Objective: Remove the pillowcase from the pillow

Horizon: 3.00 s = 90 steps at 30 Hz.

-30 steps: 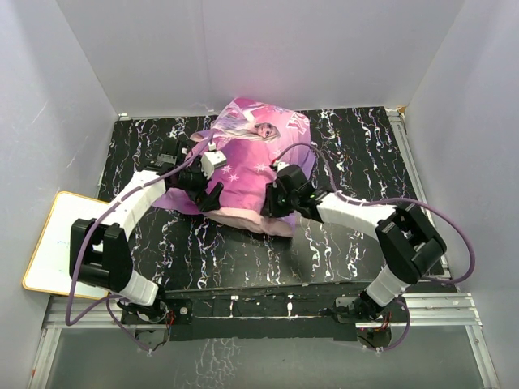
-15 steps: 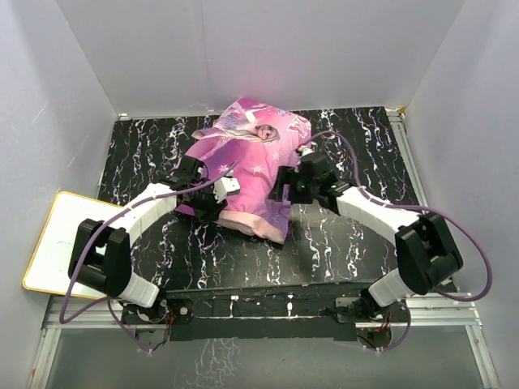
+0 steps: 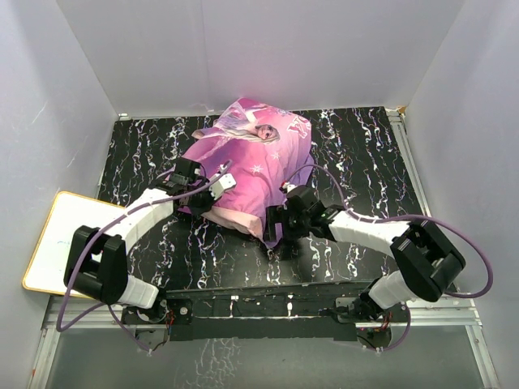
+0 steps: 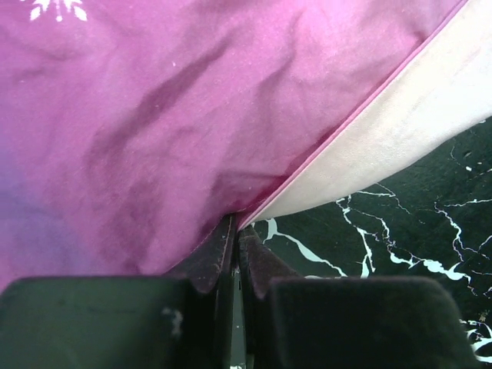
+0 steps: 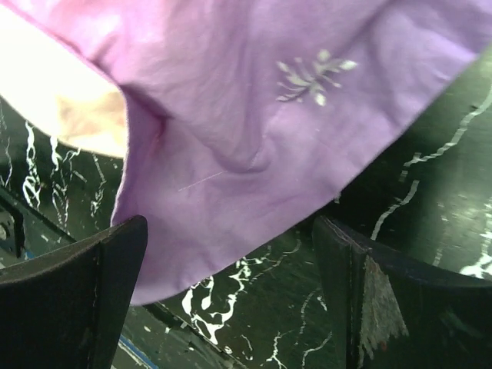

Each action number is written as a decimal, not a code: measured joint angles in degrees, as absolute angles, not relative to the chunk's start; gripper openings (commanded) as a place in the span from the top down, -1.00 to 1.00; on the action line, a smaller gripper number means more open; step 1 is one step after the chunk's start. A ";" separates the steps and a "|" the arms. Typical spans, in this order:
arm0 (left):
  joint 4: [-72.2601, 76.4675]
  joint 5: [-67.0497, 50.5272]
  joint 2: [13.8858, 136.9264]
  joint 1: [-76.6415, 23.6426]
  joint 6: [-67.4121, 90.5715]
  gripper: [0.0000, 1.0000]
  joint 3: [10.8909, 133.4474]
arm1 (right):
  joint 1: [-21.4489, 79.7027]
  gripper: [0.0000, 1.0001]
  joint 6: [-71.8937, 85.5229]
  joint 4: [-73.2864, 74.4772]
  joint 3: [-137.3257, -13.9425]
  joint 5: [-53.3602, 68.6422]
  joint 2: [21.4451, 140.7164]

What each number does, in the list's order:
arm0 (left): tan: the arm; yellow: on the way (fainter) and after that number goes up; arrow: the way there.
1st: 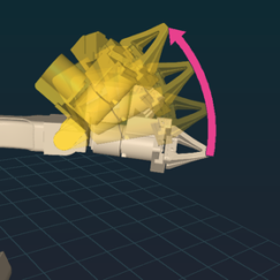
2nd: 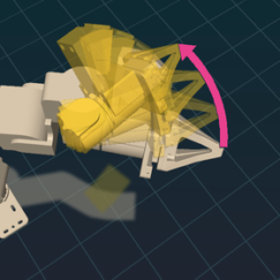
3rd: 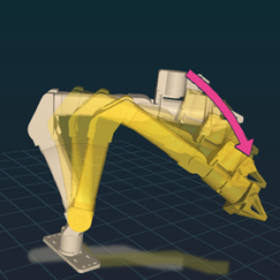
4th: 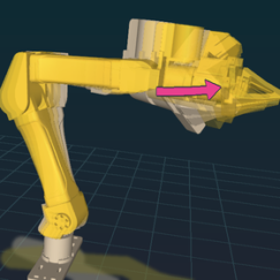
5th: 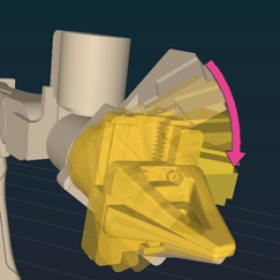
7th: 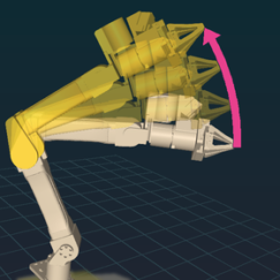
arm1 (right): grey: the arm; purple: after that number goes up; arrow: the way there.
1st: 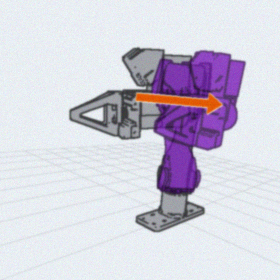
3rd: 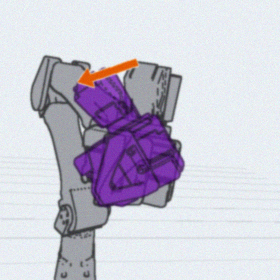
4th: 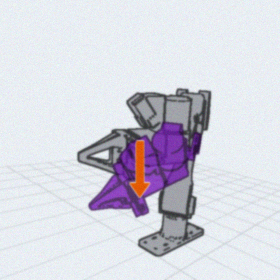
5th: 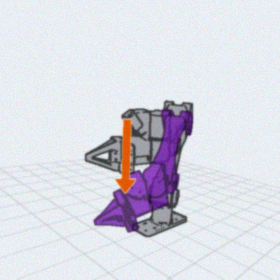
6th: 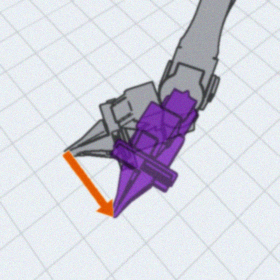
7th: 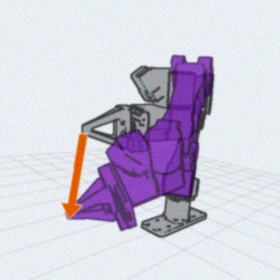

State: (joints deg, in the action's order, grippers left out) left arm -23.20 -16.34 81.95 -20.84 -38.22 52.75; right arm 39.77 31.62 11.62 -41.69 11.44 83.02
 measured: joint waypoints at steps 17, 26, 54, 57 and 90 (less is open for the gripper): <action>-26.50 -15.33 80.36 -20.73 -35.77 0.84 54.63 | 44.93 0.84 29.26 6.57 -46.65 9.58 92.25; -30.00 -18.24 74.32 -20.23 -33.67 -0.59 55.77 | 44.97 0.85 29.85 11.86 -55.27 7.33 86.87; -16.49 -17.74 77.89 -16.40 -13.85 1.00 51.99 | 41.43 -0.41 34.15 12.78 -82.59 19.94 96.57; -16.99 -15.55 80.60 -12.08 -14.15 1.00 52.23 | 34.26 -0.65 34.76 11.73 -80.84 20.56 96.36; -16.86 -4.23 83.50 5.28 -21.91 1.00 68.86 | 17.80 -0.64 17.82 -7.70 -62.94 18.35 110.61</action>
